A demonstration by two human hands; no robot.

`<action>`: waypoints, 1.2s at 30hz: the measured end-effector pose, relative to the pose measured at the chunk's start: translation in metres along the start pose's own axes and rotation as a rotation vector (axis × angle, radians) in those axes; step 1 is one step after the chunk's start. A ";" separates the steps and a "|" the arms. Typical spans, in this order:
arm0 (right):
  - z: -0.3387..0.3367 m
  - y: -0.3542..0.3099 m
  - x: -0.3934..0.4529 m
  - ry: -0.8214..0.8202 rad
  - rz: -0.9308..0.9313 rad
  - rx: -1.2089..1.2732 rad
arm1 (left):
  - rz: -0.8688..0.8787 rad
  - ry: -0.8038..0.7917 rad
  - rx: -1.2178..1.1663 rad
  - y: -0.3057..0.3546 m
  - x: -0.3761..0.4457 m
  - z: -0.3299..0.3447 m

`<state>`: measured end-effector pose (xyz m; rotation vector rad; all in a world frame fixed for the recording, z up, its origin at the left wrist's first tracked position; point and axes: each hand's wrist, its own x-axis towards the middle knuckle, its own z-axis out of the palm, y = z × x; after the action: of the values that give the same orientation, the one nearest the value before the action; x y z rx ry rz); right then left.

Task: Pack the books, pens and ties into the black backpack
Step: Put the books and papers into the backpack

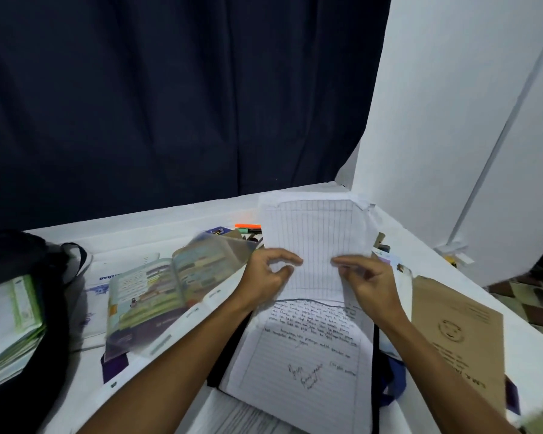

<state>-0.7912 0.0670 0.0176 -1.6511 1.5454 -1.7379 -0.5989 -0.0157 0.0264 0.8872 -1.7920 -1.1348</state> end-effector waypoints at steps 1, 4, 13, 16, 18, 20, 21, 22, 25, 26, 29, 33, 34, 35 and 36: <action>0.000 0.002 -0.002 -0.017 0.016 -0.014 | -0.022 -0.011 0.016 -0.005 0.000 0.001; 0.002 0.011 -0.013 -0.069 0.069 -0.063 | -0.076 -0.035 0.094 -0.022 -0.005 0.005; -0.011 -0.013 0.017 -0.220 0.434 0.345 | -0.168 -0.308 0.097 0.005 -0.002 -0.036; 0.000 -0.008 0.013 -0.177 0.633 0.532 | -0.223 -0.197 -0.054 -0.002 -0.017 -0.056; 0.008 0.001 0.006 -0.214 0.725 0.508 | -0.201 0.021 0.095 -0.021 -0.031 -0.073; 0.015 0.012 -0.002 -0.276 0.785 0.439 | -0.202 0.160 0.454 -0.048 -0.045 -0.094; 0.017 0.018 -0.005 -0.299 0.800 0.421 | -0.227 0.129 0.625 -0.062 -0.053 -0.103; 0.019 0.020 -0.007 -0.313 0.805 0.421 | -0.280 0.049 0.761 -0.074 -0.059 -0.109; 0.019 0.021 -0.004 -0.306 0.824 0.434 | -0.370 -0.068 0.885 -0.096 -0.072 -0.112; 0.018 0.019 -0.003 -0.313 0.835 0.448 | -0.356 -0.044 0.881 -0.098 -0.073 -0.112; 0.018 0.011 -0.002 -0.346 0.833 0.451 | -0.346 0.005 0.887 -0.099 -0.075 -0.111; 0.023 0.006 -0.006 -0.336 0.812 0.446 | -0.346 0.043 0.807 -0.096 -0.073 -0.111; 0.026 0.004 -0.007 -0.342 0.799 0.435 | -0.341 0.055 0.770 -0.094 -0.071 -0.111; 0.028 0.002 -0.008 -0.349 0.789 0.435 | -0.336 0.064 0.715 -0.091 -0.070 -0.112; 0.031 -0.001 -0.008 -0.353 0.791 0.435 | -0.338 0.074 0.634 -0.089 -0.068 -0.115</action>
<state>-0.7620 0.0585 0.0065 -0.8817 1.2725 -1.1597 -0.4554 -0.0273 -0.0444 1.6284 -2.0196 -0.7058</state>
